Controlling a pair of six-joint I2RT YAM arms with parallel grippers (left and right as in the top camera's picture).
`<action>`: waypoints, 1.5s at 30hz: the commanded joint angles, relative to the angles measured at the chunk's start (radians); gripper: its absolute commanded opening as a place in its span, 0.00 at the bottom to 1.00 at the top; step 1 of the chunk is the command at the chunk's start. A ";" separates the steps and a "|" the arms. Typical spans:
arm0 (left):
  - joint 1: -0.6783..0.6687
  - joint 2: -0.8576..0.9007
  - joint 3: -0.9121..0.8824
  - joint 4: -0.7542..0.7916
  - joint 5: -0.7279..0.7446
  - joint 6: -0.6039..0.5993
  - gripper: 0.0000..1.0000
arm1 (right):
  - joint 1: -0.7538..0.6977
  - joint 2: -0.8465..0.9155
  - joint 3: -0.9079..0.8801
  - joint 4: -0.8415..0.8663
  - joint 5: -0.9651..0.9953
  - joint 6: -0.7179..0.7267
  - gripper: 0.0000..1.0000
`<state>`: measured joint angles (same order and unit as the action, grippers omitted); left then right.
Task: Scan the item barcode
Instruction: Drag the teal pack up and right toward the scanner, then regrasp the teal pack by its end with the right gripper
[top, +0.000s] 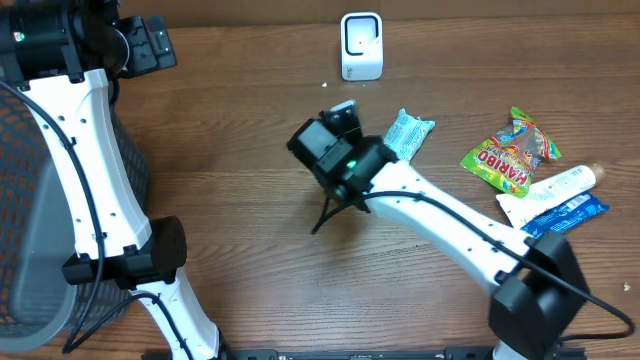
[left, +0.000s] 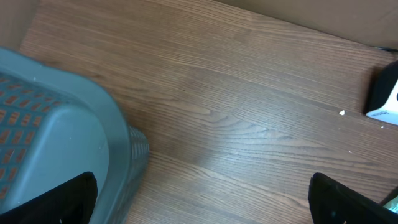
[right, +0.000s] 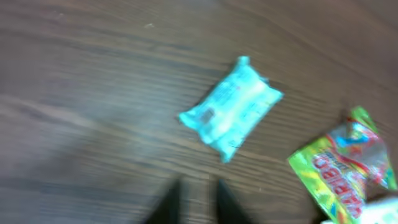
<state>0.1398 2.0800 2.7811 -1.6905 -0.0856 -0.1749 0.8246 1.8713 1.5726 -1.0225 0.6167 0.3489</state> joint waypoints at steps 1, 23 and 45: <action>0.003 0.009 0.000 0.001 0.005 0.018 1.00 | -0.061 0.002 0.017 0.015 -0.095 0.052 0.68; 0.003 0.009 0.000 0.001 0.005 0.018 0.99 | -0.705 0.290 0.018 0.525 -0.957 -0.274 0.79; 0.003 0.009 0.000 0.001 0.005 0.018 1.00 | -0.651 0.330 0.018 0.144 -1.251 -0.267 0.68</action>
<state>0.1398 2.0800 2.7811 -1.6901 -0.0856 -0.1749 0.1600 2.2017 1.5791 -0.8772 -0.5945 0.0830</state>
